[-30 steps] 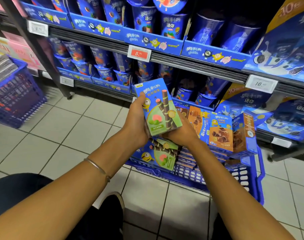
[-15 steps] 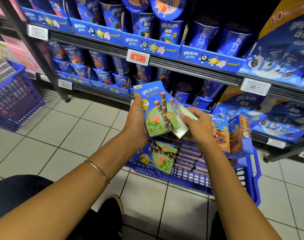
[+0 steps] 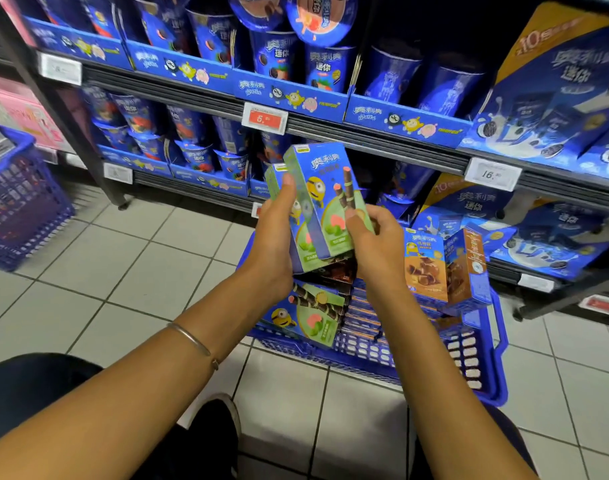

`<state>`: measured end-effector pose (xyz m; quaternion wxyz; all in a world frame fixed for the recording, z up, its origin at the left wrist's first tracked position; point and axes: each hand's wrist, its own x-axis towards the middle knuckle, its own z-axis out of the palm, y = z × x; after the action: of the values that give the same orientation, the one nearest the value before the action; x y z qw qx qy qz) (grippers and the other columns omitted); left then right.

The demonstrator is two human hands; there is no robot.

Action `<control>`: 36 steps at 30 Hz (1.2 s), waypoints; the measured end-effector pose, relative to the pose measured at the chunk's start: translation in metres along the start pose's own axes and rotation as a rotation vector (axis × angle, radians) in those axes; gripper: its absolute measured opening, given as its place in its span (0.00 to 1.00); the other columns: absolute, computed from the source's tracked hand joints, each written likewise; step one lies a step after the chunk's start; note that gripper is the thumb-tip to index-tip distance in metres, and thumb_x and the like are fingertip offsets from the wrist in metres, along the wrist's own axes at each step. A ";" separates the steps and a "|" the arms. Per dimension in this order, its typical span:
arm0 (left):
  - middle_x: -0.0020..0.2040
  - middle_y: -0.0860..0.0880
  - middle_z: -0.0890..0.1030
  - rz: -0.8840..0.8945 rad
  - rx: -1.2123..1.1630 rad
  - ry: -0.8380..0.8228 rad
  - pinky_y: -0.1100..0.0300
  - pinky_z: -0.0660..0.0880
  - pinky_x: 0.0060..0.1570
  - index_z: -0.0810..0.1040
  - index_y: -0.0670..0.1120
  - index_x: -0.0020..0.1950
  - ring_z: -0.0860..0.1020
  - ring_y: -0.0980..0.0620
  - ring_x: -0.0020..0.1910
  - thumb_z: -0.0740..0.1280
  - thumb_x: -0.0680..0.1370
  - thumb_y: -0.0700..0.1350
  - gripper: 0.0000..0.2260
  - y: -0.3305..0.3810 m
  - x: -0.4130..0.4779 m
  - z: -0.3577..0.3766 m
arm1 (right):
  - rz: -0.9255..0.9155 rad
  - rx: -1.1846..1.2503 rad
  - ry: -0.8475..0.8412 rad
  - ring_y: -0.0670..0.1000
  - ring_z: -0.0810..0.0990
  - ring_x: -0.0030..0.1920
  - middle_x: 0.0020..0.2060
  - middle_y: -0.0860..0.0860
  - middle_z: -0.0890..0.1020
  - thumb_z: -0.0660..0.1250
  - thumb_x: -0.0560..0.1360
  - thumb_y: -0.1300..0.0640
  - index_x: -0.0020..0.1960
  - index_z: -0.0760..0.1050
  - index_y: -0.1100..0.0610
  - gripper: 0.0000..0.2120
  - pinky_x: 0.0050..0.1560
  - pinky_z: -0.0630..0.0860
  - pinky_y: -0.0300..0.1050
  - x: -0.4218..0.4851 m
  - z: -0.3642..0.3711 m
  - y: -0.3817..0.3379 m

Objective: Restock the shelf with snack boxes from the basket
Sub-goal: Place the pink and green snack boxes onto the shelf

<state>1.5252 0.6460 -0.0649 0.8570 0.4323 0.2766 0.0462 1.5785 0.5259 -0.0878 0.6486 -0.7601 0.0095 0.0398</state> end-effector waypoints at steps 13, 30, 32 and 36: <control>0.56 0.46 0.89 0.159 0.047 0.057 0.45 0.86 0.47 0.78 0.47 0.67 0.89 0.44 0.51 0.77 0.79 0.49 0.19 -0.005 0.008 -0.007 | -0.062 0.107 -0.204 0.49 0.85 0.51 0.50 0.50 0.86 0.69 0.79 0.47 0.57 0.78 0.55 0.13 0.46 0.82 0.43 -0.013 0.001 0.003; 0.60 0.43 0.87 -0.037 -0.052 0.017 0.34 0.79 0.64 0.82 0.50 0.70 0.86 0.39 0.59 0.61 0.80 0.71 0.31 0.026 -0.002 -0.008 | -0.097 -0.747 -0.420 0.49 0.78 0.49 0.48 0.45 0.80 0.79 0.68 0.43 0.54 0.74 0.47 0.21 0.47 0.77 0.51 -0.017 -0.018 0.092; 0.60 0.44 0.87 -0.061 -0.053 0.030 0.33 0.80 0.62 0.83 0.51 0.69 0.86 0.39 0.58 0.55 0.77 0.77 0.37 0.027 -0.001 -0.009 | -0.002 -0.532 -0.398 0.46 0.82 0.42 0.45 0.46 0.82 0.79 0.70 0.48 0.51 0.73 0.48 0.17 0.41 0.79 0.51 -0.013 -0.024 0.082; 0.59 0.45 0.88 -0.063 -0.046 0.063 0.32 0.81 0.58 0.83 0.52 0.68 0.87 0.39 0.56 0.52 0.77 0.78 0.39 0.028 0.000 -0.010 | 0.089 -0.133 -0.141 0.48 0.86 0.41 0.50 0.54 0.85 0.74 0.76 0.57 0.56 0.77 0.56 0.11 0.41 0.83 0.48 -0.001 -0.038 0.054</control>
<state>1.5246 0.6705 -0.0485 0.8586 0.4020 0.3156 0.0392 1.5756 0.4802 -0.1352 0.5934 -0.7955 -0.0049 0.1226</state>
